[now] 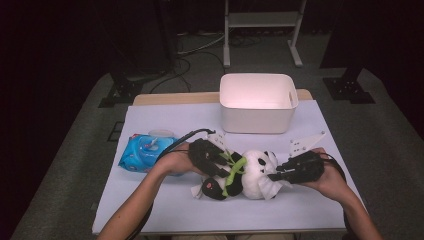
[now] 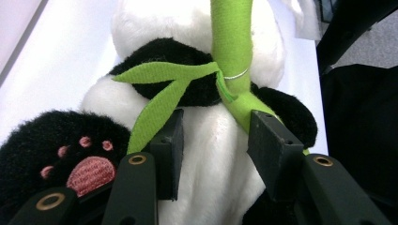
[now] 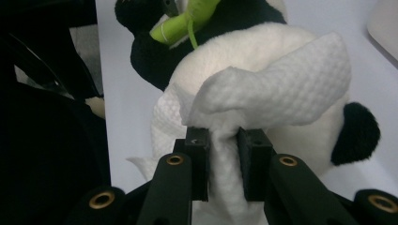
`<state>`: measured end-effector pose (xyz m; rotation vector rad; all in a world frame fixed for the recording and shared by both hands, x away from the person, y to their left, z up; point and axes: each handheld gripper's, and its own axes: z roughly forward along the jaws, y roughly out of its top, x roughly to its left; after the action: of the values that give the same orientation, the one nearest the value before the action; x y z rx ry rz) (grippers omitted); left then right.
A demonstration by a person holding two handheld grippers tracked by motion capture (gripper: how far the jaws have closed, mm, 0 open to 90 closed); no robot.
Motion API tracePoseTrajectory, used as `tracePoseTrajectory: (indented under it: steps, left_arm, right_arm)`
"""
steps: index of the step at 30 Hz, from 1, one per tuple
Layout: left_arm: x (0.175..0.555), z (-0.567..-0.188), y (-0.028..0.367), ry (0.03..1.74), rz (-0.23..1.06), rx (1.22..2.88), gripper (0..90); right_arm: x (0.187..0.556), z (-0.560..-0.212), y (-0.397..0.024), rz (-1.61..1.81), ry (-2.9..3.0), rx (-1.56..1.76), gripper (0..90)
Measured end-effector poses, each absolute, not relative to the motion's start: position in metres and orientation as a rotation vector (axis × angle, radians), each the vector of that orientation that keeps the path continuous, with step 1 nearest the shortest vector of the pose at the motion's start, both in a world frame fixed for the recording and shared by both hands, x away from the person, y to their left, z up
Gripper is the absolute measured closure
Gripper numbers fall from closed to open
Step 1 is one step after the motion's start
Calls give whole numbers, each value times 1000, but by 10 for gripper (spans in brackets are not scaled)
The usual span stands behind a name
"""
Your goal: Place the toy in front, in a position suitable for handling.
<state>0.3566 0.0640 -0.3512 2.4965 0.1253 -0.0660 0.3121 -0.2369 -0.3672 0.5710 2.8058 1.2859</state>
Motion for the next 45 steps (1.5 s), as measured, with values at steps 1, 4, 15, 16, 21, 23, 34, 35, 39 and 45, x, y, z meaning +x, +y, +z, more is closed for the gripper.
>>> tracePoseTrajectory:
  steps: [1, 4, 15, 16, 21, 23, 34, 35, 39, 45]
  left_arm:
    - [356, -350, 64, 123, -50, 2497, 546]
    - [355, -347, 65, 119, -37, 2489, 528]
    - [356, -344, 89, 190, -28, 2476, 525]
    - [356, -345, 90, 192, -32, 2472, 525]
    - [356, -355, 84, 196, -35, 2488, 535]
    - [357, -355, 82, 193, -31, 2491, 538]
    - [356, -360, 74, 205, -70, 2478, 544]
    - [356, -361, 73, 207, -73, 2474, 544]
    - [357, -361, 69, 211, -78, 2465, 545]
    - [357, -363, 57, 202, -90, 2446, 545]
  right_arm:
    - [313, -366, -232, 1260, 2816, 554, 762]
    - [315, -368, -232, 1246, 2820, 565, 764]
    - [324, -374, -245, 1258, 2812, 637, 766]
    - [324, -374, -245, 1258, 2812, 637, 766]
    - [321, -369, -238, 1241, 2805, 605, 765]
    - [321, -367, -234, 1234, 2804, 583, 765]
    - [324, -353, -196, 1210, 2825, 434, 765]
    - [323, -352, -193, 1193, 2831, 418, 765]
    - [325, -351, -190, 1146, 2837, 388, 766]
    - [329, -350, -202, 1131, 2847, 433, 768]
